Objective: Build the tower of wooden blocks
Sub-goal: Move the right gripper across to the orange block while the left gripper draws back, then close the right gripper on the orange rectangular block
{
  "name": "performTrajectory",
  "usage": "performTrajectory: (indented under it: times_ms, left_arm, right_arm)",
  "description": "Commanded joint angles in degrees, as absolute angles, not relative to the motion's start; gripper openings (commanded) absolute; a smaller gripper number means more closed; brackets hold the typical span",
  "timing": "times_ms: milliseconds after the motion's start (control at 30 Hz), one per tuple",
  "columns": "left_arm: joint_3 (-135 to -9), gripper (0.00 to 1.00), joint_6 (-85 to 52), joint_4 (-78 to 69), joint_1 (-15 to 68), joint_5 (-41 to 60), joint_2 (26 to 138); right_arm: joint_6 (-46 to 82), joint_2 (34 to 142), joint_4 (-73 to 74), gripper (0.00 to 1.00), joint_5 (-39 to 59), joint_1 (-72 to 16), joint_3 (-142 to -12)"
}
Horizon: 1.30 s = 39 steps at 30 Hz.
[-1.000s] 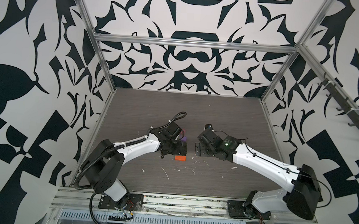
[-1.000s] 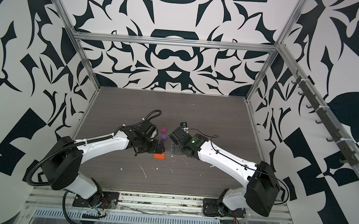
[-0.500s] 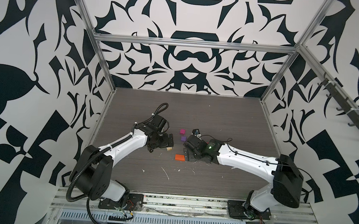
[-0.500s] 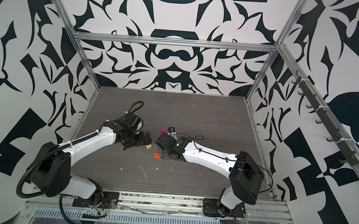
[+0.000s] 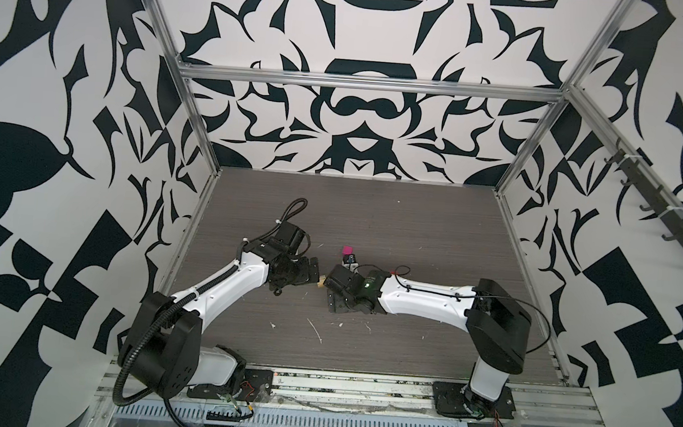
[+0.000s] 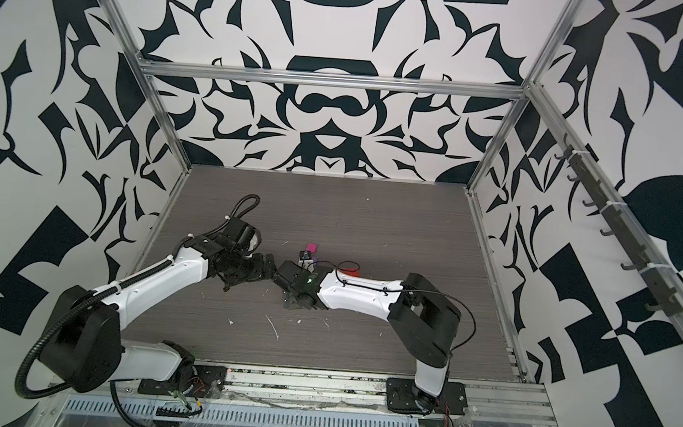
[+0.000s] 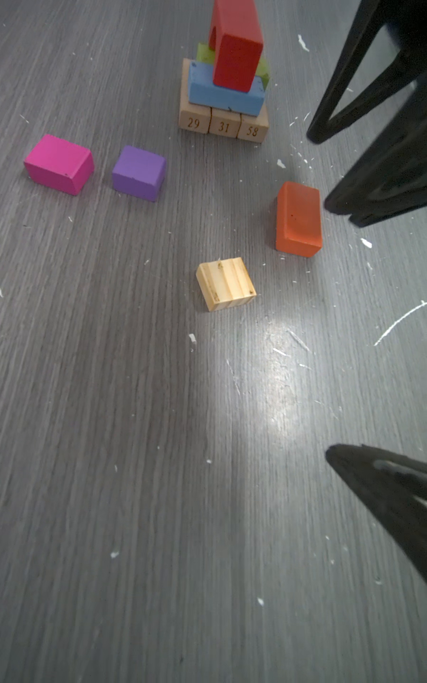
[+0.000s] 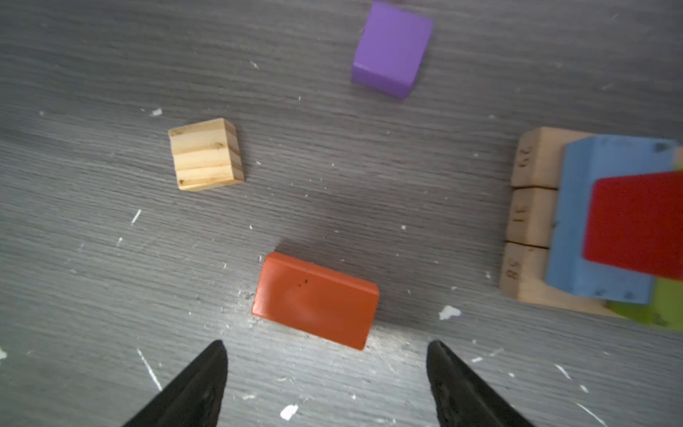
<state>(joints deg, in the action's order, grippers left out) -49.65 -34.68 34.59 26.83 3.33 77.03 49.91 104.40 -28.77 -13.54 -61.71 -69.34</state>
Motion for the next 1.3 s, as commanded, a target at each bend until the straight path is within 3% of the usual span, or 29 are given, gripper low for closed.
performTrajectory:
  times_ms: [0,800,1267]
  left_arm:
    - [-48.4,1.0,-35.3,35.6,26.6,3.4,75.2]
    - [-47.2,1.0,-36.7,35.0,26.5,5.2,74.1]
    - [-47.0,1.0,-36.8,35.0,26.5,5.2,74.0]
  right_arm:
    - [51.7,104.9,-27.8,0.88,-14.0,-62.1,-72.0]
    - [51.3,113.2,-29.3,0.78,-14.8,-62.8,-76.3]
    - [50.7,114.5,-30.3,0.67,-16.1,-63.0,-76.9]
